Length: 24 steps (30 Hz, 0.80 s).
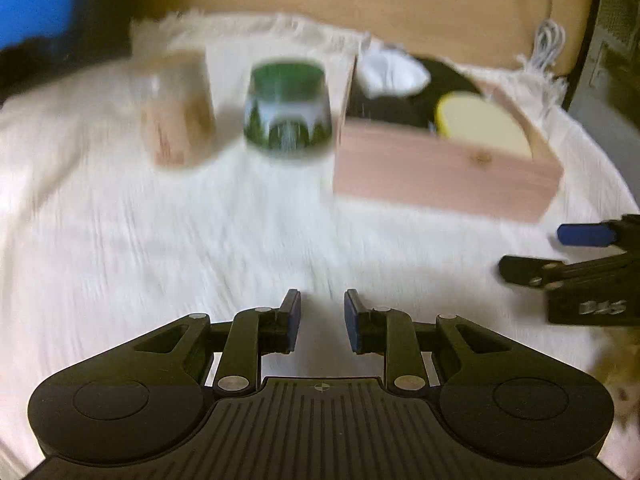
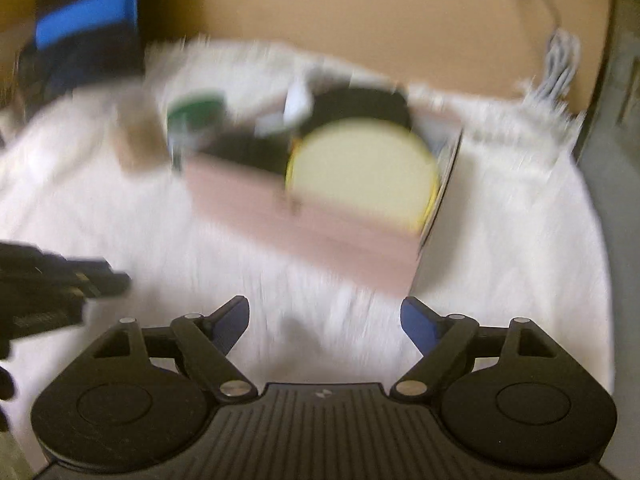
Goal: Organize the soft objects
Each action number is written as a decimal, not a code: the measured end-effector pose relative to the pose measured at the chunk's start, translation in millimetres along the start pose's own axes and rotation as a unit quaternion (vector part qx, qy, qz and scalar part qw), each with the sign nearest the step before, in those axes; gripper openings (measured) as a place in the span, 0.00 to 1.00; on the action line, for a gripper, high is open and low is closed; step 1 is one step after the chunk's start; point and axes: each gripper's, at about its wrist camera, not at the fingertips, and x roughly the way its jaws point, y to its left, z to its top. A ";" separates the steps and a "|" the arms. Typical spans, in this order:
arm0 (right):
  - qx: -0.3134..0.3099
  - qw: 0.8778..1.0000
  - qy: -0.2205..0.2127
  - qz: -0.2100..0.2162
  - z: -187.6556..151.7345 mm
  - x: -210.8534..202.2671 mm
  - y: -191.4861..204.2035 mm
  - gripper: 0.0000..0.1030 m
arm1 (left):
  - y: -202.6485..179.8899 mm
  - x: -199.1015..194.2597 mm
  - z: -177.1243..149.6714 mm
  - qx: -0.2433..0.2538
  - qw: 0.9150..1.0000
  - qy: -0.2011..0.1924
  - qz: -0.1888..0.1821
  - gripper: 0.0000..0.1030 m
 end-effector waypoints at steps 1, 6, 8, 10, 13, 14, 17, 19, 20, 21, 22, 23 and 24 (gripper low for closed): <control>-0.001 1.000 0.005 -0.003 -6.3 4.7 0.5 0.83 | -6.1 -1.9 -7.8 0.003 1.000 -0.020 0.002 0.30; 0.018 0.999 -0.028 -0.008 -23.3 3.0 -8.1 0.98 | -27.1 -3.8 -22.5 0.005 0.999 -0.050 -0.003 0.57; 0.024 0.999 -0.028 -0.012 -25.4 2.8 -10.2 1.00 | -35.1 -3.1 -27.0 0.002 0.998 -0.060 0.003 0.66; 0.031 0.999 -0.030 -0.018 -27.9 -0.5 -10.8 1.00 | -41.7 -2.0 -30.5 -0.003 0.997 -0.070 0.011 0.68; 0.026 0.999 -0.028 -0.015 -29.1 -4.3 -11.3 1.00 | -49.2 -2.2 -37.4 -0.021 0.996 -0.087 0.031 0.68; 0.024 0.999 -0.025 -0.013 -28.4 -4.3 -12.4 1.00 | -49.8 -3.3 -38.9 -0.027 0.995 -0.091 0.033 0.68; 0.013 1.000 -0.018 0.000 -25.9 -3.6 -16.7 1.00 | -50.3 -3.1 -39.0 -0.024 0.995 -0.092 0.037 0.68; 0.006 1.000 -0.018 0.006 -25.5 -3.8 -17.6 1.00 | -50.8 -2.7 -38.3 -0.022 0.995 -0.091 0.039 0.68; 0.003 1.000 -0.024 0.008 -27.2 -4.2 -18.1 1.00 | -50.3 -2.9 -38.5 -0.024 0.995 -0.092 0.039 0.68; 0.000 0.999 -0.037 0.012 -30.8 -5.0 -18.6 1.00 | -50.1 -2.9 -38.8 -0.026 0.995 -0.093 0.040 0.67; -0.002 0.998 -0.054 0.014 -36.1 -6.3 -19.3 1.00 | -50.4 -2.8 -39.0 -0.027 0.994 -0.094 0.043 0.66; -0.005 0.997 -0.073 0.016 -42.7 -7.1 -19.6 1.00 | -50.6 -2.9 -39.4 -0.026 0.994 -0.095 0.045 0.66; -0.004 0.997 -0.074 0.017 -42.4 -7.8 -20.0 1.00 | -50.8 -2.9 -39.6 -0.027 0.994 -0.095 0.046 0.66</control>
